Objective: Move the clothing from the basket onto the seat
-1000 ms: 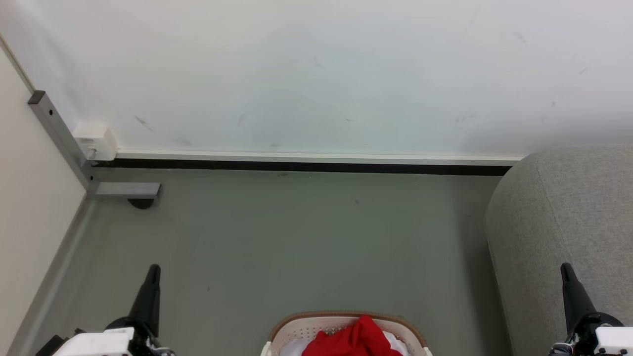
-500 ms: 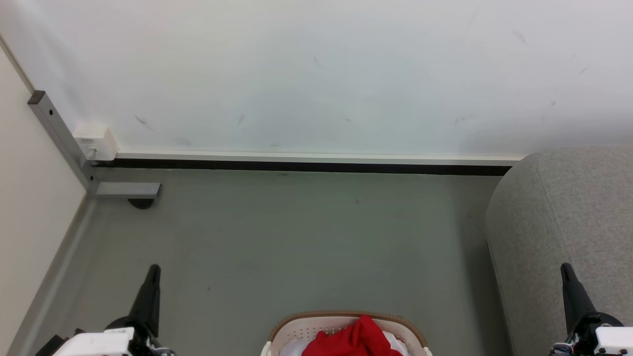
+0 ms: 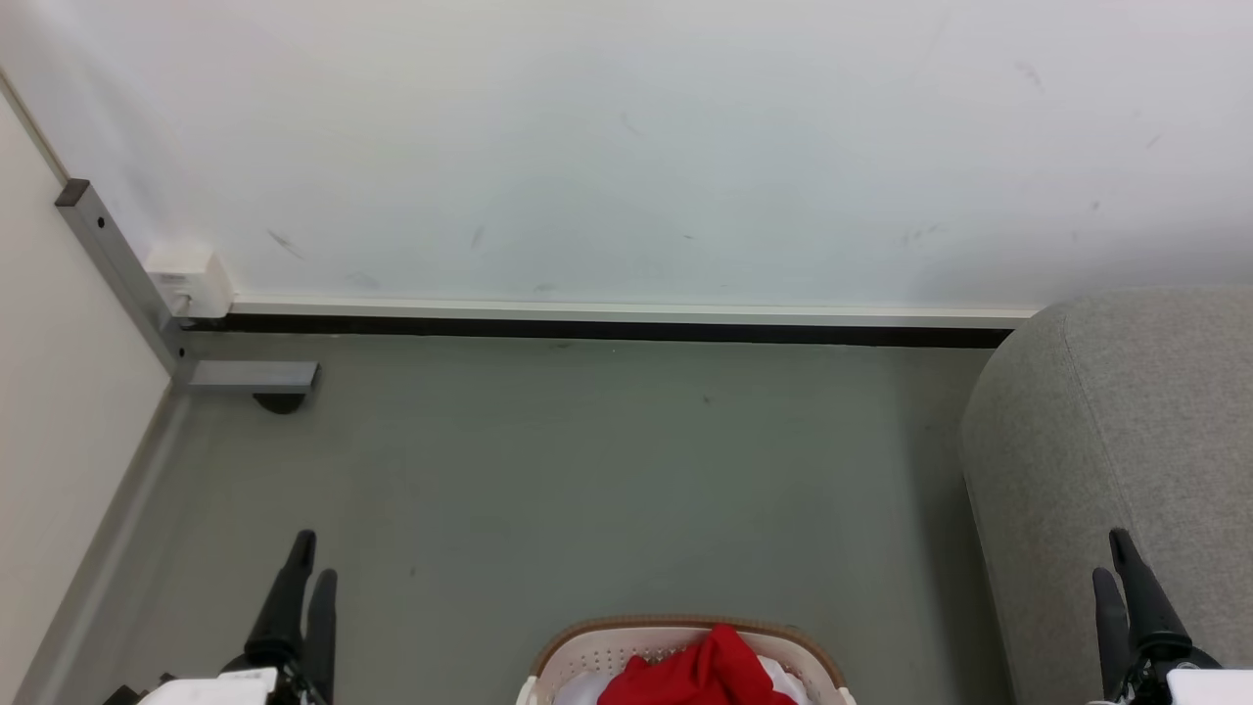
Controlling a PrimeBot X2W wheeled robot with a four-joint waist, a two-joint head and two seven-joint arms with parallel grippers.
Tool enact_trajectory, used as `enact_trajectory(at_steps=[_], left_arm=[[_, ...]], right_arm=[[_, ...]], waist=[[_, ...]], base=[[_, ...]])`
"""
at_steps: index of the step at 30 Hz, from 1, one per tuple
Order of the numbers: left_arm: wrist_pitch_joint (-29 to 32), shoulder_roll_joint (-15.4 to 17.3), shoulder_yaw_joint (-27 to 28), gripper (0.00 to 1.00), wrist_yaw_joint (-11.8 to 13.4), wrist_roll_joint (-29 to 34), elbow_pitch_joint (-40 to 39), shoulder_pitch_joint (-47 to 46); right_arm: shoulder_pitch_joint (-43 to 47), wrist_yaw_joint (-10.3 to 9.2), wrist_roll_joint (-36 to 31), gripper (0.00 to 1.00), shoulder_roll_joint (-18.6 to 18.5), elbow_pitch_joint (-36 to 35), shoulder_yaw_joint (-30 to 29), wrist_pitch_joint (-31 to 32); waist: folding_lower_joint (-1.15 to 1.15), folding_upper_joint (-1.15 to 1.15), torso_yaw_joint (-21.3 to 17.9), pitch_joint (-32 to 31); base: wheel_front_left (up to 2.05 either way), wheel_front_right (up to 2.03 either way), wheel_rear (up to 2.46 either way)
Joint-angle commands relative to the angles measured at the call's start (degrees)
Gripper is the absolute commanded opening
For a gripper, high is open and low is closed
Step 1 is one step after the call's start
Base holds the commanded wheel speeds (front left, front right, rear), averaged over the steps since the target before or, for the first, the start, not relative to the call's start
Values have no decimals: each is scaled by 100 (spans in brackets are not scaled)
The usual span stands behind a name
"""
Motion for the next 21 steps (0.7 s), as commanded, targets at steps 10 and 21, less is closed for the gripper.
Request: enact_trajectory(at_steps=[10,21], left_arm=[[-298,32,-241,100,0,116,-87,-80],[-580,37,-413,100,42,1439,-79,-145]], right_arm=[[64,-1,-611,100,-79,-258,149,-307],[128,-2,-2172,100,-218,-578,446,-586]], waist=[[0,0,18,-4],[0,0,46,23]], base=[[0,0,0],[0,0,0]])
